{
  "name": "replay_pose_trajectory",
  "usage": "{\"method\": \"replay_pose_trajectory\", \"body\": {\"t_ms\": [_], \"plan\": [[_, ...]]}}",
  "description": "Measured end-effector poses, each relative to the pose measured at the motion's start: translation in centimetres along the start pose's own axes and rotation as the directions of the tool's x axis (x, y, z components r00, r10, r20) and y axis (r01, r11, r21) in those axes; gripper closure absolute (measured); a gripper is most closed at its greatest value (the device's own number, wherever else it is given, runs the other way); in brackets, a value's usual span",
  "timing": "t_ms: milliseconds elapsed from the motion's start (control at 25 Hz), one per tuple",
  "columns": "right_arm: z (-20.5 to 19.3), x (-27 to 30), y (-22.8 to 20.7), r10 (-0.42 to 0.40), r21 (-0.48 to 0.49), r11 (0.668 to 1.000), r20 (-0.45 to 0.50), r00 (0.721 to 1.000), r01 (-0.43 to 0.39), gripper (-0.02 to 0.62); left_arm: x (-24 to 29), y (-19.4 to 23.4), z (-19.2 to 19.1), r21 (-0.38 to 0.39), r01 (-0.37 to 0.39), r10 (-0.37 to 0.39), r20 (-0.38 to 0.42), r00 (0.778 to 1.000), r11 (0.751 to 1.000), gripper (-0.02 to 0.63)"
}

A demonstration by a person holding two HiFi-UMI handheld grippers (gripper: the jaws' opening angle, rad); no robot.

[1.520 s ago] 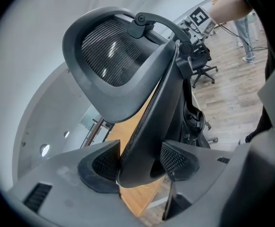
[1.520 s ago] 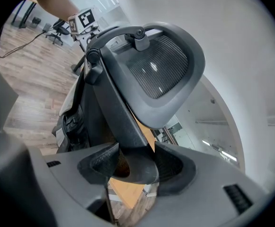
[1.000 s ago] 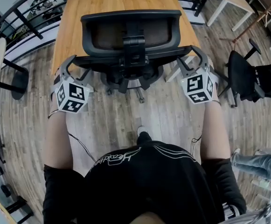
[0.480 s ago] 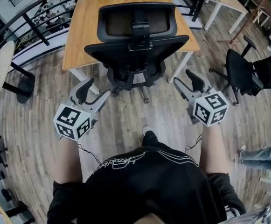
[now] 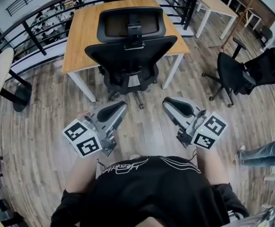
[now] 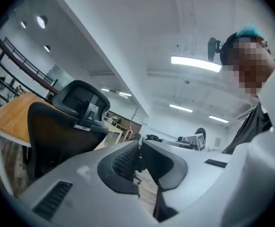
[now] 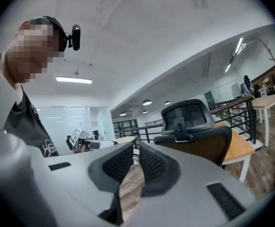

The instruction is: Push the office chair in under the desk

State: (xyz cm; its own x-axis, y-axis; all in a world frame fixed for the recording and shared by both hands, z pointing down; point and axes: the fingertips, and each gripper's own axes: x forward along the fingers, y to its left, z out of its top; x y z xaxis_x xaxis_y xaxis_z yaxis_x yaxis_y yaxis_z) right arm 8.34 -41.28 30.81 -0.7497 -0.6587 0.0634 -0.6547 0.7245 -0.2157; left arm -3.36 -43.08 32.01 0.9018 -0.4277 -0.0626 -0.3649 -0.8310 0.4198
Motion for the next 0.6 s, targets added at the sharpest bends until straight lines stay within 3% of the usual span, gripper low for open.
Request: {"method": "replay_pose_trajectory", "body": {"t_ms": [120,240,480,600], "plan": [[-0.1,-1.2,0.8,0.02,0.063,0.998,-0.02,1.0,-0.018,0.535,0.3,-3.6,-0.2,0.025,0.028,-0.028,0.028,0.999,0.999,0.598],[-0.9,-3.5,1.8,0.066,0.115,0.991,-0.034,0.997,-0.062,0.538,1.7,-6.2,-2.1,0.057,-0.008,0.009,-0.003,1.0,0.998,0.599],[-1.0,-10.9,4.7,0.19,0.186,0.964,0.025,0.982,-0.191,0.551,3.8,-13.9,-5.5,-0.057,0.048,-0.048,0.01,0.999,0.997,0.6],[-0.8,-13.6,5.5,0.195,0.154,0.968,0.034,0.98,-0.198,0.554,4.1,-17.0,-6.1,-0.02,0.044,-0.044,0.009,0.999,0.999,0.598]]}}
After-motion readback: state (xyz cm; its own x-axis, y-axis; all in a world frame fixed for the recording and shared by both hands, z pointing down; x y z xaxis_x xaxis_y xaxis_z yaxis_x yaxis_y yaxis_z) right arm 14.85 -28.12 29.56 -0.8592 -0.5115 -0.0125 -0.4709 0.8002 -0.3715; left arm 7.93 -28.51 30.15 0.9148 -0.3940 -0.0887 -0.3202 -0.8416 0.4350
